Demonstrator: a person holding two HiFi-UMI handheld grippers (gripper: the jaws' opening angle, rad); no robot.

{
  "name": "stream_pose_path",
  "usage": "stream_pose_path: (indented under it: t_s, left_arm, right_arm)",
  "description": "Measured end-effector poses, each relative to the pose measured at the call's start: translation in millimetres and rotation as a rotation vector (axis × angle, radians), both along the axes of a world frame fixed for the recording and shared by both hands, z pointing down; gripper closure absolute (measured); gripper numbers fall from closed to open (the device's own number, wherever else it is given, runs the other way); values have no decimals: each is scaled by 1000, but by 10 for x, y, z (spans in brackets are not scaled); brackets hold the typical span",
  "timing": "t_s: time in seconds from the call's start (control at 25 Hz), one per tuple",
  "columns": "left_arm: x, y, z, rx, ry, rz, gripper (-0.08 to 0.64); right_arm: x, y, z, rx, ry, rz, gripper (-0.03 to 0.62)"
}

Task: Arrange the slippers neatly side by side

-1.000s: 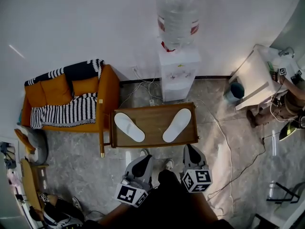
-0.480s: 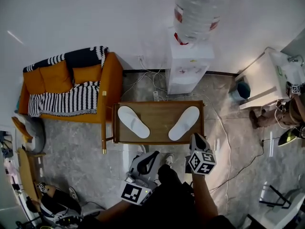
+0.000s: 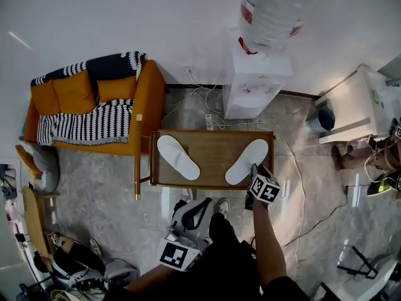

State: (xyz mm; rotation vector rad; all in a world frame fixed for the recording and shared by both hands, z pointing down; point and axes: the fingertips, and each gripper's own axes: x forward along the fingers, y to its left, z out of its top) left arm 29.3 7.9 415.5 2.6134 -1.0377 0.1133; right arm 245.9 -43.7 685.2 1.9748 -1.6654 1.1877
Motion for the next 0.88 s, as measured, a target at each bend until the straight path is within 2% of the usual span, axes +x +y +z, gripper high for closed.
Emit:
stream_pose_path:
  t_s: [0.32,0.6,0.88]
  left_arm:
    - [-56,-5,174,-38,-14,-8,543]
    - [-129,-12,255,-50,-25,-32,543]
    - [-175,14,322,-66,-28,-43,543]
  right_arm:
    - [100,-77,685,-130,-21,41,462]
    - [150,-137,1009,-181,-49,81,456]
    - [137,-158,1084,-197,-39,74,543]
